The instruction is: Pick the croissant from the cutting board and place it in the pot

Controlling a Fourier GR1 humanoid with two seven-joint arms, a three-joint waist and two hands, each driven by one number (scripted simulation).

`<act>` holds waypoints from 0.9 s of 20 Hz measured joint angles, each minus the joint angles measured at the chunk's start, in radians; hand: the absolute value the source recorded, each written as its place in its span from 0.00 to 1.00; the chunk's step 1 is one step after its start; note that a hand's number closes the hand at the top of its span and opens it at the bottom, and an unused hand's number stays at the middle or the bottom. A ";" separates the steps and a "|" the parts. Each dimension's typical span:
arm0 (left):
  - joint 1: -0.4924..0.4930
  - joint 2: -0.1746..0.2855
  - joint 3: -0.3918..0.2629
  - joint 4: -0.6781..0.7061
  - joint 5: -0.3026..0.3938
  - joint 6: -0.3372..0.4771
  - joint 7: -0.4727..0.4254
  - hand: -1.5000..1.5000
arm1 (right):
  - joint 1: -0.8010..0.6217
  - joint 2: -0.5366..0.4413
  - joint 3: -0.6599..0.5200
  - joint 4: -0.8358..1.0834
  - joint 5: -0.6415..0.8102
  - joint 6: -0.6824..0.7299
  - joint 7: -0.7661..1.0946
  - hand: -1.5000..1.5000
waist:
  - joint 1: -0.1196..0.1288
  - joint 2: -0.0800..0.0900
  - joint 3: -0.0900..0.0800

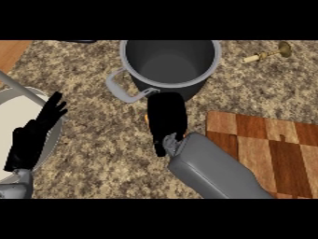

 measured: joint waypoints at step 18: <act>0.003 0.001 0.009 0.006 -0.012 0.011 0.011 0.50 | -0.509 -0.002 0.049 0.117 0.013 -0.374 0.226 1.00 | -0.026 -0.006 -0.001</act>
